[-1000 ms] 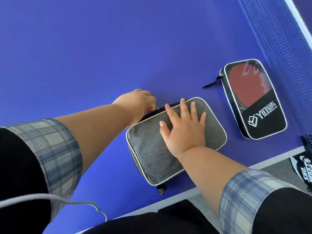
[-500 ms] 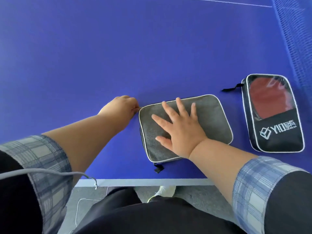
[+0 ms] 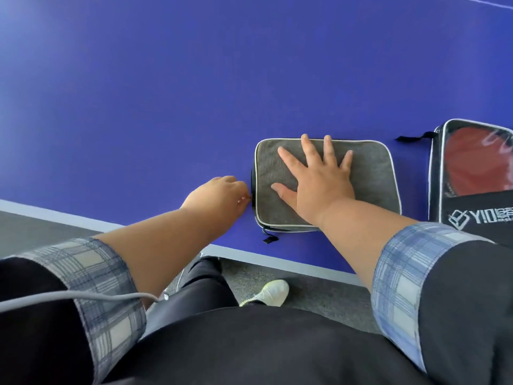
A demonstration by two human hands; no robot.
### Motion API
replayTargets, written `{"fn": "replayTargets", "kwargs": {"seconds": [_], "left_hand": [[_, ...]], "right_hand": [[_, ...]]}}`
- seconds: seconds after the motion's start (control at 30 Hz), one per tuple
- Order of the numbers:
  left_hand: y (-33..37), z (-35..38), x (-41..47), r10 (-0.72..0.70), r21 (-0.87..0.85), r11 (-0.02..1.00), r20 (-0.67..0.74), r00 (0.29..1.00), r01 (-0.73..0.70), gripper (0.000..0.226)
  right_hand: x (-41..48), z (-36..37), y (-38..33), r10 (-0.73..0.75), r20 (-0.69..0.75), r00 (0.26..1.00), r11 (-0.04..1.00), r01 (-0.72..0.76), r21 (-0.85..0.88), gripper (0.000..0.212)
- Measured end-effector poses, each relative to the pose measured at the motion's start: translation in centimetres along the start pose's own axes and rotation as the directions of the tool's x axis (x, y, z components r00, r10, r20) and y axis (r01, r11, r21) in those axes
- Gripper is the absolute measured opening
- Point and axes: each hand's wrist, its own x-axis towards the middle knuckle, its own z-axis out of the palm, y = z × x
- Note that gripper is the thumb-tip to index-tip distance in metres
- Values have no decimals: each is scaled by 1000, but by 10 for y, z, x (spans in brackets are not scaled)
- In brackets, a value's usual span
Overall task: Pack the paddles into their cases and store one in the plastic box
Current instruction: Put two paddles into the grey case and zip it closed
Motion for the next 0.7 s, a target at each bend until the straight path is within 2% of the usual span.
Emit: {"fn": "replayTargets", "kwargs": {"seconds": [0.13, 0.27, 0.43, 0.5, 0.57, 0.63, 0.7], "left_hand": [[19, 14, -25, -30, -46, 999, -21, 999, 29, 23], [34, 23, -39, -1, -21, 1000, 94, 996, 3, 23], [43, 25, -42, -24, -15, 1000, 171, 985, 27, 24], [41, 16, -43, -10, -4, 1000, 255, 967, 12, 29], [37, 8, -44, -27, 30, 999, 269, 963, 20, 31], [31, -2, -41, -102, 32, 995, 191, 976, 97, 31], [29, -11, -34, -297, -171, 931, 158, 942, 323, 29]], "right_hand": [[-1, 2, 0, -1, 4, 1000, 1000, 1, 8, 80], [-1, 2, 1, -8, 11, 1000, 1000, 8, 18, 80], [-3, -1, -3, 6, 67, 998, 1000, -8, 28, 81], [-6, -5, -2, -6, 100, 995, 998, -1, 68, 81], [-16, -11, 6, 1, 94, 996, 985, -17, 172, 79], [-30, -18, 23, 140, 46, 989, 947, -148, 284, 76], [-47, -22, 50, 396, 66, 916, 833, -389, 395, 74]]}}
